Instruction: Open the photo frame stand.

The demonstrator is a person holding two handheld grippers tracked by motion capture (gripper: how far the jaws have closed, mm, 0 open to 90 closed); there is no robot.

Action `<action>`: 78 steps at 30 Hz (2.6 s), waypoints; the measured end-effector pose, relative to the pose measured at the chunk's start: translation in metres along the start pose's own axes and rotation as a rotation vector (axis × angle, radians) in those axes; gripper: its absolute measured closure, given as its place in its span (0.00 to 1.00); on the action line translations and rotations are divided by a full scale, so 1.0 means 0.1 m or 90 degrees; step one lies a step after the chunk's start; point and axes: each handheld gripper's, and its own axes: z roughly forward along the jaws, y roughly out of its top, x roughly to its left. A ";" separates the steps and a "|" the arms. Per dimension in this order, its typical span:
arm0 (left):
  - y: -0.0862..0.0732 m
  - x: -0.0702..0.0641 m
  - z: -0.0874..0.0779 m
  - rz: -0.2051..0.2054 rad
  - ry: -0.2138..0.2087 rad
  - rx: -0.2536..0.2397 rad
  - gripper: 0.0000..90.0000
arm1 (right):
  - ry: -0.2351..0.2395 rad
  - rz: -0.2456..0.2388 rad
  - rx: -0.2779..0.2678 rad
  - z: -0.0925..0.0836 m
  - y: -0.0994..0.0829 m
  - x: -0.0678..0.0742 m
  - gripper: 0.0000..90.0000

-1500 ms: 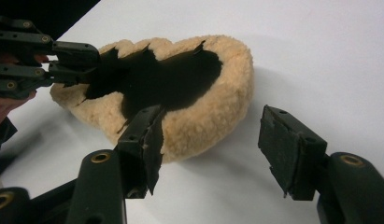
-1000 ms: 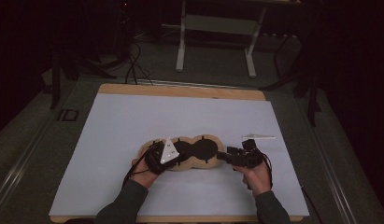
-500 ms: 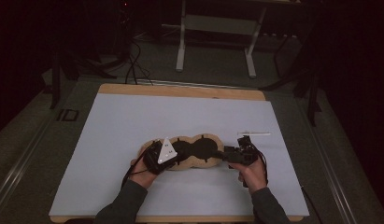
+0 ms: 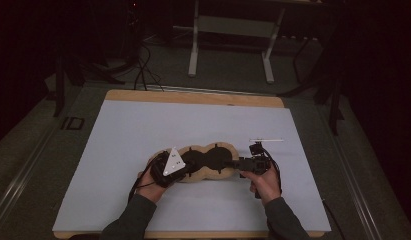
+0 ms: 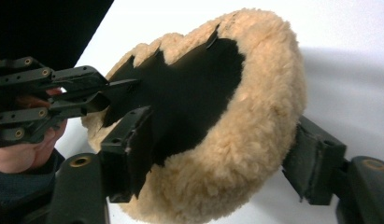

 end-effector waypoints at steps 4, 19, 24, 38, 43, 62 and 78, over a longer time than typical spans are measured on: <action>0.00 0.01 -0.02 -0.006 -0.002 -0.004 0.82 | 0.006 0.004 -0.003 -0.03 0.01 0.01 0.39; -0.03 -0.03 -0.10 -0.017 -0.011 0.007 0.70 | 0.035 0.026 -0.027 -0.09 0.04 0.00 0.55; -0.06 -0.03 -0.13 -0.025 -0.016 0.016 0.63 | 0.039 0.016 -0.022 -0.10 0.06 0.01 0.57; -0.19 0.03 -0.25 -0.055 -0.027 0.061 0.49 | 0.034 0.006 -0.015 -0.12 0.09 0.03 0.61; -0.30 0.08 -0.29 -0.082 -0.038 0.077 0.50 | 0.032 0.003 -0.013 -0.12 0.09 0.02 0.62; -0.49 0.32 -0.52 -0.154 -0.040 0.092 0.46 | 0.026 -0.021 -0.001 -0.12 0.11 0.03 0.62; -0.71 0.71 -0.71 -0.278 -0.007 0.077 0.43 | 0.023 -0.054 -0.002 -0.13 0.13 0.08 0.62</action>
